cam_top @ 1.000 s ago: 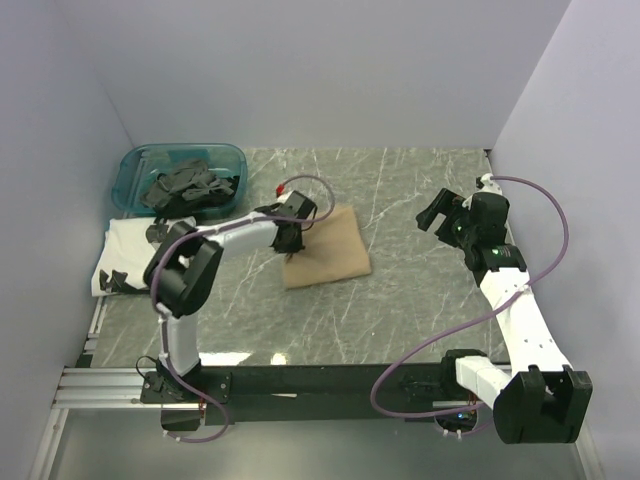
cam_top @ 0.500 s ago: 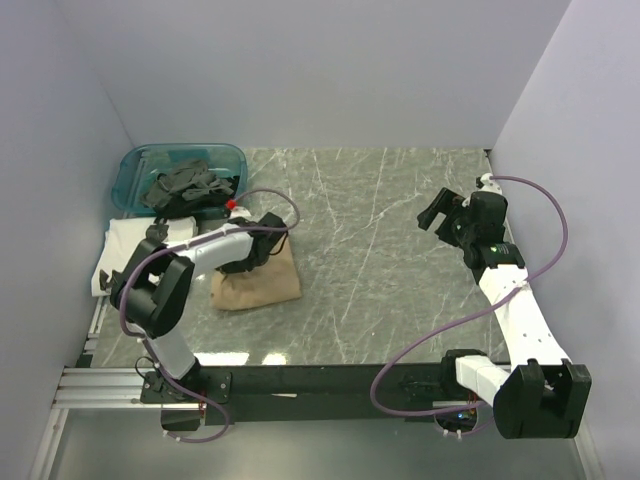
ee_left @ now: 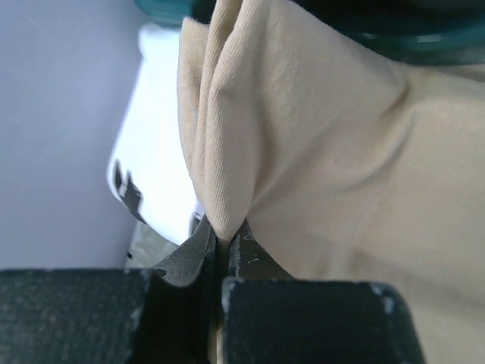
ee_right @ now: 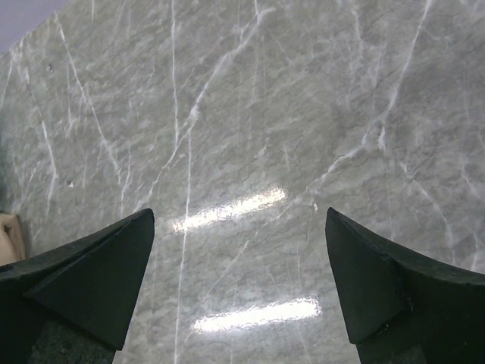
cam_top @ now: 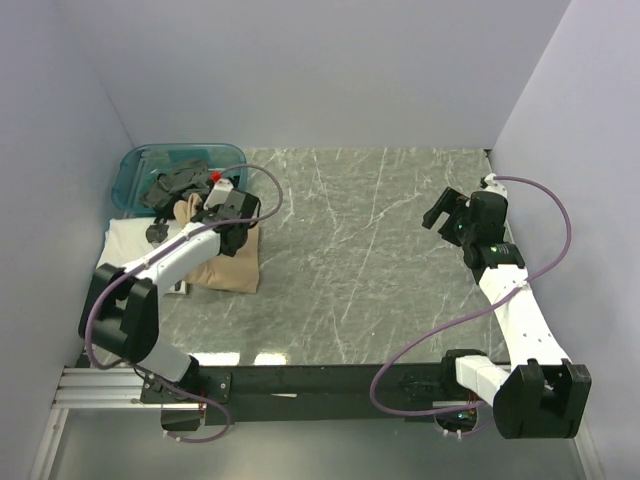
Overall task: Fold and stack the t-shirts
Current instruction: Neatly place the folded tshirt to the corner
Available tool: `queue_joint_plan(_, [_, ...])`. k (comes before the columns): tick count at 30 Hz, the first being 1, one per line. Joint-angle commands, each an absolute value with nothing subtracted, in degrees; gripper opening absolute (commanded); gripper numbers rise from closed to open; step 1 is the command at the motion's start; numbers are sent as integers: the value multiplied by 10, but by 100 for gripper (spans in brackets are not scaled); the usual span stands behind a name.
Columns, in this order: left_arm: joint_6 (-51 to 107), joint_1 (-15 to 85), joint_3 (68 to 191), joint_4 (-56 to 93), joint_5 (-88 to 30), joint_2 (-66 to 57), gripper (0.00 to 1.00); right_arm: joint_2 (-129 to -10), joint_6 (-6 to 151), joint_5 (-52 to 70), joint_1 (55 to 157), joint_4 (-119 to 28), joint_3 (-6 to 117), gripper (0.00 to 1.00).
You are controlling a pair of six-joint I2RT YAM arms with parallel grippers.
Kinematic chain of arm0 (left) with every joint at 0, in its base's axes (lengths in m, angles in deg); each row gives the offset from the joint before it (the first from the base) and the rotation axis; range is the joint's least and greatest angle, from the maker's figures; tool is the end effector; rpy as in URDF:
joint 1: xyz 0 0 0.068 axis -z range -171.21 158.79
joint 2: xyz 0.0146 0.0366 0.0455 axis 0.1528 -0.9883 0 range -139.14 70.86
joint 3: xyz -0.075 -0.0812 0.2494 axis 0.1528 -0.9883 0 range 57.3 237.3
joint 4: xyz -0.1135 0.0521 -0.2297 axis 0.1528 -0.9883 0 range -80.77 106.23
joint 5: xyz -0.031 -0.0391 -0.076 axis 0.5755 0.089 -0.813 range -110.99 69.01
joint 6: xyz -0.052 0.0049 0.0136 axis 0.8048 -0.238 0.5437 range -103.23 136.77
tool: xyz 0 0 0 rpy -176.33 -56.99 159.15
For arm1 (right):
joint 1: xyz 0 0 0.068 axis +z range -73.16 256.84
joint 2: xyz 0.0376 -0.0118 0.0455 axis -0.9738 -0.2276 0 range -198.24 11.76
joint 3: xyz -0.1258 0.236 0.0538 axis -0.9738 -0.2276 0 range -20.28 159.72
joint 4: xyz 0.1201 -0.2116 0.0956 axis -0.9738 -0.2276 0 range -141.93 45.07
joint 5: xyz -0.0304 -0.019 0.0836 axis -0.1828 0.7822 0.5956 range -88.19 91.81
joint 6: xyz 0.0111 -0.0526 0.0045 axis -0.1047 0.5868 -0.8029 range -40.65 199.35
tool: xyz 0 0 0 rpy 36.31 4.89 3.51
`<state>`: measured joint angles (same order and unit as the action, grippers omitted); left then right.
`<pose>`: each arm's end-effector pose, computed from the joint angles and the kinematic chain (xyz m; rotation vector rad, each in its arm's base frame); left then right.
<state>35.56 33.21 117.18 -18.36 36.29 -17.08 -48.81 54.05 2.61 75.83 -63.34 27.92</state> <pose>0.2835 -0.0957 0.2321 -0.1834 2.2054 0.9173 0.2367 -0.0037 0.2934 0.4742 2.0658 0.2678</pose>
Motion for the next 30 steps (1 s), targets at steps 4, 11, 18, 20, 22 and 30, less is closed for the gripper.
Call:
queue_joint_plan(4, [230,309,1179,-158,385,-106,1,-485,551,-2,754,-612,277,100])
queue_joint_plan(11, [150,271,1173,-153,391,-44,1,-512,550,-11,754,-610,281,100])
queue_joint_plan(18, [101,265,1207,-158,355,-18,1,-537,549,-11,754,-613,288,100])
queue_joint_plan(20, [109,265,1221,-176,354,-22,1,-546,548,-14,753,-612,288,100])
queue_joint_plan(22, [118,265,1233,-195,357,-22,1,-554,548,-16,753,-622,296,100])
queue_joint_plan(30, [124,265,1272,-231,346,12,1,-554,549,-24,753,-621,295,100])
